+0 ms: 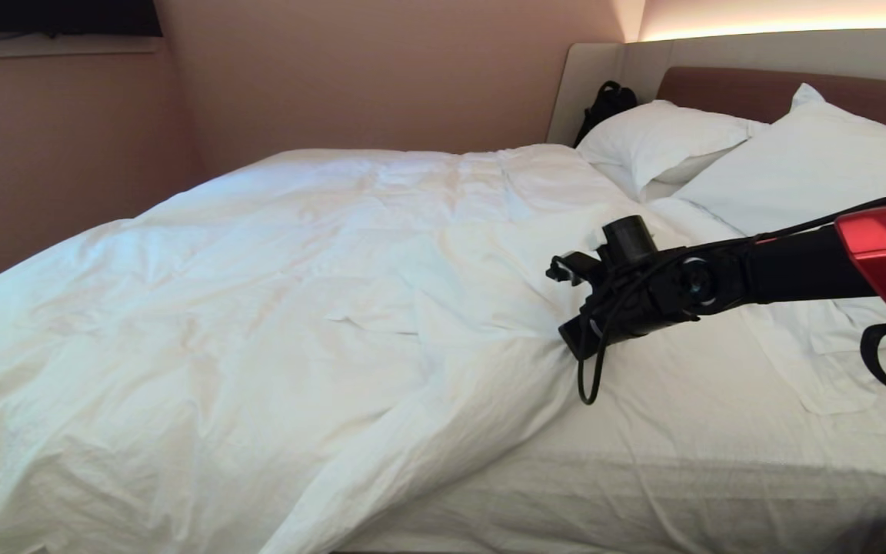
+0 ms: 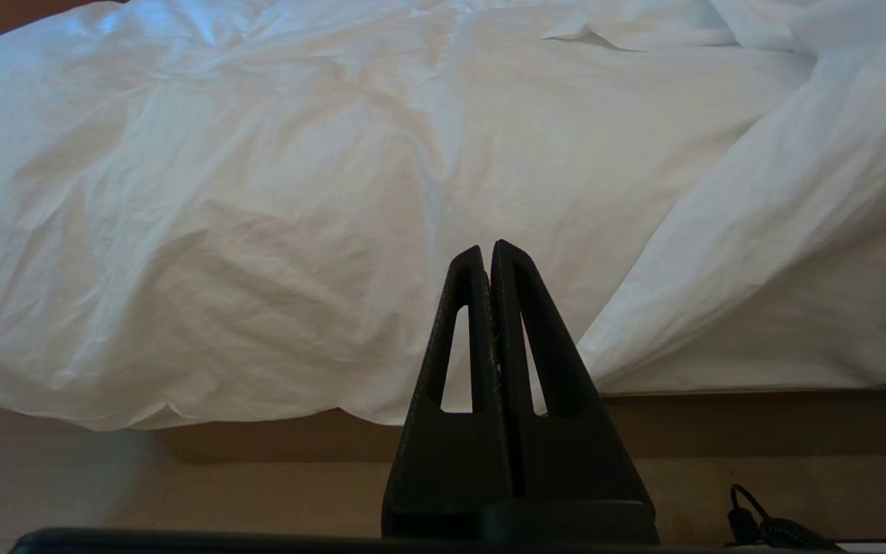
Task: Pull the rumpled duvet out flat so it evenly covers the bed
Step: Flatten the corners of the folded blanket
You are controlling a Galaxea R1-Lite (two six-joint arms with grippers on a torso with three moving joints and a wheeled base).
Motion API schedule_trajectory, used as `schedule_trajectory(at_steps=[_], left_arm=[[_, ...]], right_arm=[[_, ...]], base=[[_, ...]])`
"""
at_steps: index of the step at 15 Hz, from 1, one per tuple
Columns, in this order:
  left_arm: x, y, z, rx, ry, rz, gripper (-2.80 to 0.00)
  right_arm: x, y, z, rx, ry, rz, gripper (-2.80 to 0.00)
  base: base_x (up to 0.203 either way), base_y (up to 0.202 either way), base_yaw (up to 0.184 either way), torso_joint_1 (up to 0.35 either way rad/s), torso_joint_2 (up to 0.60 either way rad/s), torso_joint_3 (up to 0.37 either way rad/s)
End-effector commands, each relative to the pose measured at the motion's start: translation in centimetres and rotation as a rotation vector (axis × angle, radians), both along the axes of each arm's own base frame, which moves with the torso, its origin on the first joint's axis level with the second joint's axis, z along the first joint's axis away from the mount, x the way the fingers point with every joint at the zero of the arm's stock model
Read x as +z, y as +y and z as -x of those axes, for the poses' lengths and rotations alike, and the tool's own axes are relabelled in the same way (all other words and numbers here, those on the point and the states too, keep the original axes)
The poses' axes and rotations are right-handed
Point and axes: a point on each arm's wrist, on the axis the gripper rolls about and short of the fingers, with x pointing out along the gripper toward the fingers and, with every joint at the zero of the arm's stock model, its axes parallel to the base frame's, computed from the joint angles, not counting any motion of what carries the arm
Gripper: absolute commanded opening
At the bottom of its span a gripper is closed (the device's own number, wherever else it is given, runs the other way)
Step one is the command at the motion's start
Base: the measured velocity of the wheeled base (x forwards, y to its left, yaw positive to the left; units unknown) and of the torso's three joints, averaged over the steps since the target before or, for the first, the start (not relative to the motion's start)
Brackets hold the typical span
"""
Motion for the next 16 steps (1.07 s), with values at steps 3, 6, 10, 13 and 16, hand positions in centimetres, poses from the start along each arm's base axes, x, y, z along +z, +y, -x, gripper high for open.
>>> schedule_trajectory(at_steps=[3,6,10,13,16], left_arm=[[0.0,0.0,0.0,0.000,0.000,-0.001,-2.80],[0.0,0.0,0.0,0.000,0.000,-0.001,-2.80],[0.0,0.0,0.0,0.000,0.000,-0.001,-2.80],[0.0,0.0,0.0,0.000,0.000,-0.001,-2.80],[0.0,0.0,0.0,0.000,0.000,-0.001,-2.80]], right_arm=[[-1.6,-0.8,0.6,0.088,0.038,0.114,-2.80],[-2.6,-1.6,0.8,0.118,0.066,0.164,-2.80],[-3.5,-2.3,0.6,0.118,0.092,0.180,-2.80],[-3.0,-2.3,0.6,0.112,0.075,0.165,0.00],[-1.8,-2.5,1.2,0.111,0.052,0.154,0.00]], base=[[0.000,0.000,0.000,0.000,0.00,0.000],[0.000,0.000,0.000,0.000,0.00,0.000],[0.000,0.000,0.000,0.000,0.00,0.000],[0.000,0.000,0.000,0.000,0.00,0.000],[0.000,0.000,0.000,0.000,0.00,0.000]])
